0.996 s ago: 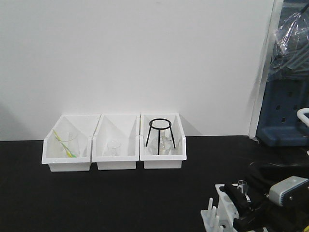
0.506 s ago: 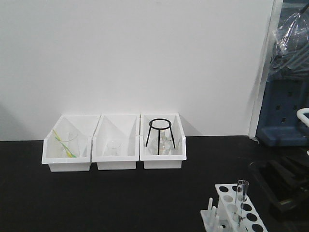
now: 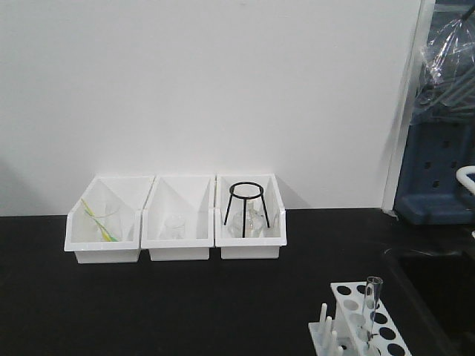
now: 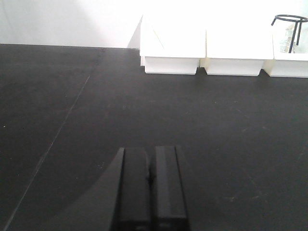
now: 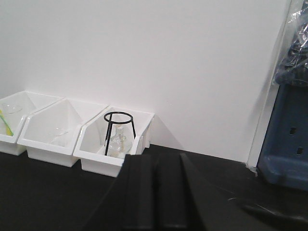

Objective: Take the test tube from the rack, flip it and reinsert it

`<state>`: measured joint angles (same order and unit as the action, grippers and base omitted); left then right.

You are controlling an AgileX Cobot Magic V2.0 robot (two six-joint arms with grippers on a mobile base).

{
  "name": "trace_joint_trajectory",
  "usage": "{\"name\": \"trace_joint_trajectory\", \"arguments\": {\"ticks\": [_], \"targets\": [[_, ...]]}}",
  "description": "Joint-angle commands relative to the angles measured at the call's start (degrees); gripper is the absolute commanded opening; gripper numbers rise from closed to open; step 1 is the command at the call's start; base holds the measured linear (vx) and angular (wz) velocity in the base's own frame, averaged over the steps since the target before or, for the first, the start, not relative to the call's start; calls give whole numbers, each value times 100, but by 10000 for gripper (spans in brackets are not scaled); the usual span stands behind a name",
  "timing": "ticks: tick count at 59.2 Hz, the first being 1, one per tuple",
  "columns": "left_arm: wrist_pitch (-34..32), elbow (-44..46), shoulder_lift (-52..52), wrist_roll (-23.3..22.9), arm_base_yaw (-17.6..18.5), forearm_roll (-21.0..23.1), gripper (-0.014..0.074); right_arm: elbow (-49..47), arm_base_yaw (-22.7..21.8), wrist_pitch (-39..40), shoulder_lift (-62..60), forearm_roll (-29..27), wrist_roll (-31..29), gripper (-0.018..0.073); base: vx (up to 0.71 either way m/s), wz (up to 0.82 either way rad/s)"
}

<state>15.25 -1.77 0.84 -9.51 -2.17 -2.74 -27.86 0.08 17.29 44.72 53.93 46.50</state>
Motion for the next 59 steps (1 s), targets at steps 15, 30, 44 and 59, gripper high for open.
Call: {"name": "trace_joint_trajectory", "arguments": {"ticks": [15,30,44,59], "targets": [[-474,-11,-3,-1,44,26,-6,-165,-6,244,-41,-61,8,-12,0,0],[-474,-11,-3,-1,44,26,-6,326,-9,-662,-1174,-3037,-1717,-12,0,0],[-474,-11,-3,-1,44,26,-6,2238,-9,-1394,-3217,-4905,-3900,-12,0,0],[-479,-11,-3,-1,43,26,-6,2964,-9,-2143,-4613,-4980,-4079,-12,0,0]]}}
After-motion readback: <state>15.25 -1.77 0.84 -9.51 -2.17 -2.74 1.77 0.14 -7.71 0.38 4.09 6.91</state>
